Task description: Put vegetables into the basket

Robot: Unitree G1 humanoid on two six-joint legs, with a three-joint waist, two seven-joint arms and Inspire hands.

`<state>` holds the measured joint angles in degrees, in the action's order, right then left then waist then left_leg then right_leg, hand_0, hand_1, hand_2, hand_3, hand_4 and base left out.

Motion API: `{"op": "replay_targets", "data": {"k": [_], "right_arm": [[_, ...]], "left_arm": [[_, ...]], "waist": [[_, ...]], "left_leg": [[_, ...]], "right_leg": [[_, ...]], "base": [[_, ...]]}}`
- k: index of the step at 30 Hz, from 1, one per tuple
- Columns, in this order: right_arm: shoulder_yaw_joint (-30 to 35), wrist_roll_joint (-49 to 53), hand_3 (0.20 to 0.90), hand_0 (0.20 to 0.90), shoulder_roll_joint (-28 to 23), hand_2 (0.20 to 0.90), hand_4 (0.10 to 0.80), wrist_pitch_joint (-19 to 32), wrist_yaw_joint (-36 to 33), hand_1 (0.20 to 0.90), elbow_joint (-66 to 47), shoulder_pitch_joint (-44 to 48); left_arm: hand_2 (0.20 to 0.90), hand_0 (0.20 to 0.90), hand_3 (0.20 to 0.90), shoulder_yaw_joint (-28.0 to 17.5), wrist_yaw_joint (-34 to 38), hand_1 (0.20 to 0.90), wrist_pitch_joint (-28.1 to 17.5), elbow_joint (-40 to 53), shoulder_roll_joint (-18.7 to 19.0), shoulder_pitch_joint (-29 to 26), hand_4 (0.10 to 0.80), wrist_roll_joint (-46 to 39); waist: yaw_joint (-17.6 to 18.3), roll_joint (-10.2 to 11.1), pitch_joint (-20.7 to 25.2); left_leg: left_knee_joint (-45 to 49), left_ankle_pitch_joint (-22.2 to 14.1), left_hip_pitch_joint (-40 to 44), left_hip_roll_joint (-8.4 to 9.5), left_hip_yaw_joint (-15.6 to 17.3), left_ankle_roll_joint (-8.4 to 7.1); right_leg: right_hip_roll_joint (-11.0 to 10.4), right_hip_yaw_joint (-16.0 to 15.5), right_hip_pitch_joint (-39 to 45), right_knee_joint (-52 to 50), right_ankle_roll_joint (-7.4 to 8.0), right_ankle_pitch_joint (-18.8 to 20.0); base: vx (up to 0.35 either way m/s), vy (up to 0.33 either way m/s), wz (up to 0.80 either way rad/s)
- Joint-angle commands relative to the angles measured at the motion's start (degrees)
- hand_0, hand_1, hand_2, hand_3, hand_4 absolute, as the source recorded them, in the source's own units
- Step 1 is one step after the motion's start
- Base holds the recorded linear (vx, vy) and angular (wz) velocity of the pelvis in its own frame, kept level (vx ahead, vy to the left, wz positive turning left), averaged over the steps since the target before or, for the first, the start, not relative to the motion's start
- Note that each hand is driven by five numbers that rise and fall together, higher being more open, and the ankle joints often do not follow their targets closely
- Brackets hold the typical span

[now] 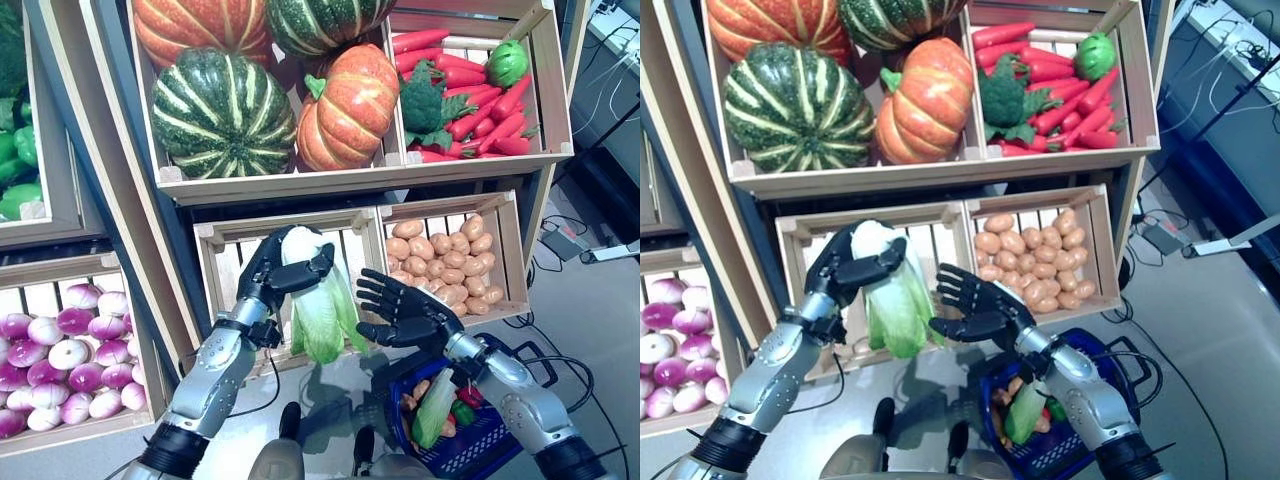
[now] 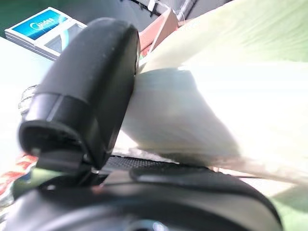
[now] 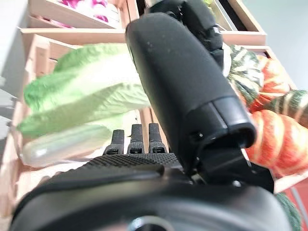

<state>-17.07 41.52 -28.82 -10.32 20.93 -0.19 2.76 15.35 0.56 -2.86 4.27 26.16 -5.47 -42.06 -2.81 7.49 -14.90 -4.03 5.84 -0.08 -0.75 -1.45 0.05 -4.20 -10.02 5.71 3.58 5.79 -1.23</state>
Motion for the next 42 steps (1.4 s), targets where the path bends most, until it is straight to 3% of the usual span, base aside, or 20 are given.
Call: {"op": "replay_targets", "data": {"k": [1, 18, 32, 33, 34, 35, 42], "right_arm": [[-1.72, 4.41, 0.9, 0.9, -1.23, 0.9, 0.8, 0.63, 3.67, 0.9, -3.21, 3.76], [-5.79, 6.68, 0.9, 0.9, -2.15, 0.9, 0.8, -7.2, 7.36, 0.9, -2.33, 4.86], [-7.9, 5.9, 0.9, 0.9, -3.17, 0.9, 0.8, -9.47, 8.3, 0.9, -2.46, 4.69], [-8.02, 6.17, 0.787, 0.787, -3.24, 0.787, 0.725, -9.33, 8.94, 0.787, -2.65, 4.69], [-7.99, 6.28, 0.444, 0.444, -3.38, 0.444, 0.496, -9.35, 9.27, 0.444, -2.89, 4.62], [-7.87, 6.54, 0.3, 0.3, -3.49, 0.3, 0.4, -9.22, 8.74, 0.3, -3.17, 4.42], [-7.06, 6.29, 0.3, 0.3, -3.23, 0.3, 0.4, -8.85, 8.44, 0.3, -3.15, 3.56]], "left_arm": [[0.3, 0.3, 0.3, 2.06, -6.42, 0.3, -5.42, 7.15, -2.65, -6.89, 0.4, -4.91], [0.3, 0.3, 0.3, 7.73, -25.05, 0.3, 1.01, 9.71, -3.85, -9.81, 0.4, -12.82], [0.3, 0.3, 0.3, 9.6, -30.2, 0.3, 1.05, 10.56, -3.66, -10.14, 0.4, -15.22], [0.3, 0.3, 0.3, 9.57, -30.26, 0.3, 1.15, 10.63, -3.68, -9.9, 0.4, -15.48], [0.3, 0.3, 0.3, 9.44, -30.25, 0.3, 1.32, 10.82, -3.54, -9.68, 0.4, -15.74], [0.3, 0.3, 0.3, 9.21, -30.51, 0.3, 1.28, 10.59, -3.45, -9.44, 0.4, -15.79], [0.3, 0.3, 0.3, 8.72, -30.78, 0.3, 2.09, 10.75, -3.47, -8.6, 0.4, -15.43]], "waist": [[-1.03, 0.32, 7.16], [-0.31, -0.47, 8.62], [-0.12, -1.2, 9.47], [-0.16, -1.24, 9.53], [-0.18, -1.27, 9.63], [-0.2, -1.33, 9.68], [-0.26, -1.56, 10.0]], "left_leg": [[1.67, -6.38, 2.47, -0.71, 0.68, -0.57], [0.74, -6.06, 3.15, -0.73, 0.35, -0.58], [0.07, -5.74, 3.34, -0.5, -0.3, -0.53], [0.08, -5.77, 3.34, -0.48, -0.3, -0.55], [0.08, -5.8, 3.35, -0.47, -0.35, -0.55], [-0.02, -5.78, 3.38, -0.46, -0.48, -0.55], [-0.15, -5.7, 3.44, -0.43, -0.74, -0.62]], "right_leg": [[-3.31, -0.51, -3.83, -1.64, 2.38, 4.95], [-3.79, 0.36, -3.59, -1.22, 2.64, 5.13], [-3.94, 0.85, -3.31, -0.63, 2.65, 5.07], [-3.94, 0.91, -3.23, -0.55, 2.65, 5.04], [-3.94, 0.97, -3.23, -0.55, 2.67, 4.99], [-3.95, 0.98, -3.26, -0.55, 2.69, 4.99], [-4.05, 1.14, -3.01, -0.17, 2.86, 5.14]], "base": [[0.0, 0.0, 0.0], [0.0, 0.0, 0.0], [0.0, 0.0, 0.0], [0.0, 0.0, 0.0], [0.0, 0.0, 0.0], [0.0, 0.0, 0.0], [0.0, 0.0, 0.0]]}}
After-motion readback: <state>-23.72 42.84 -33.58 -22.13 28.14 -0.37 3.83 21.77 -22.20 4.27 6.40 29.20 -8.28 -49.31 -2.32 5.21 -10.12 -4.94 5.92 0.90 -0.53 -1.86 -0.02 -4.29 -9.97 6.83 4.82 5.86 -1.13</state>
